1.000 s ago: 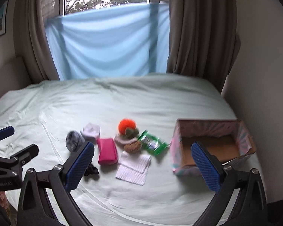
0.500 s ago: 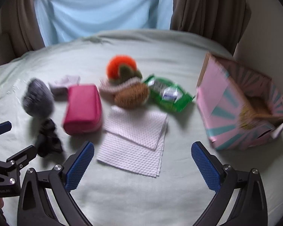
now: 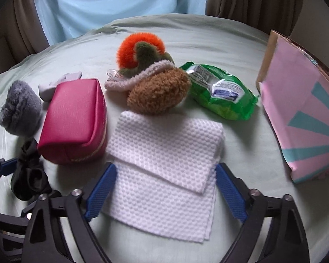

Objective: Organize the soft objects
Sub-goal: 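Grasp the black sock with the left tool while the right tool grasps the white cloth, then carry the black sock and white cloth over the pink box and release both, then lift both tools away from the box back toward the remaining items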

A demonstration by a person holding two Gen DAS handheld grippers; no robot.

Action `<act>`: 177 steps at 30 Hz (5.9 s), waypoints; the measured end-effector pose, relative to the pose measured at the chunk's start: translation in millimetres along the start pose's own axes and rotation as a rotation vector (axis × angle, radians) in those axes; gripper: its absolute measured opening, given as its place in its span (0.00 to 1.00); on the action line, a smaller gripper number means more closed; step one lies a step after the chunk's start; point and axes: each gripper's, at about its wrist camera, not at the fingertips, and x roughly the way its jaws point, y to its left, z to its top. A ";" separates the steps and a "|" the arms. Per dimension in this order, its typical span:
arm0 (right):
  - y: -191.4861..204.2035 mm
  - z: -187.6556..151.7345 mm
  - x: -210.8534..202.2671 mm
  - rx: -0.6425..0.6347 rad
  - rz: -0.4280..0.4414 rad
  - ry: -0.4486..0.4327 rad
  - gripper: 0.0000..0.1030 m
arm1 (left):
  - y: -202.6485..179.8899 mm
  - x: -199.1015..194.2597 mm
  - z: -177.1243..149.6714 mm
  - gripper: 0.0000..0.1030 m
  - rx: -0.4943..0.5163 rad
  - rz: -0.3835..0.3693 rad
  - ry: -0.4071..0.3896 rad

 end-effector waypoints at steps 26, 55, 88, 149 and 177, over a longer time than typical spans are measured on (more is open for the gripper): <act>-12.9 39.2 -74.1 0.057 0.034 -0.042 0.21 | 9.2 -81.0 53.2 0.21 -0.084 -0.002 -0.044; -272.1 134.8 -273.9 0.059 0.069 -0.095 0.21 | -244.4 -212.4 242.6 0.21 -0.161 -0.030 -0.126; -385.1 129.5 -44.2 0.306 0.152 0.440 0.21 | -328.8 35.4 275.9 0.33 -0.020 -0.107 0.395; -144.5 160.8 -379.7 0.005 0.161 -0.143 0.99 | -74.1 -403.5 166.8 1.00 -0.270 0.177 -0.226; 27.6 140.4 -259.7 0.111 0.145 -0.047 0.99 | 118.5 -279.3 94.6 1.00 -0.203 0.054 -0.093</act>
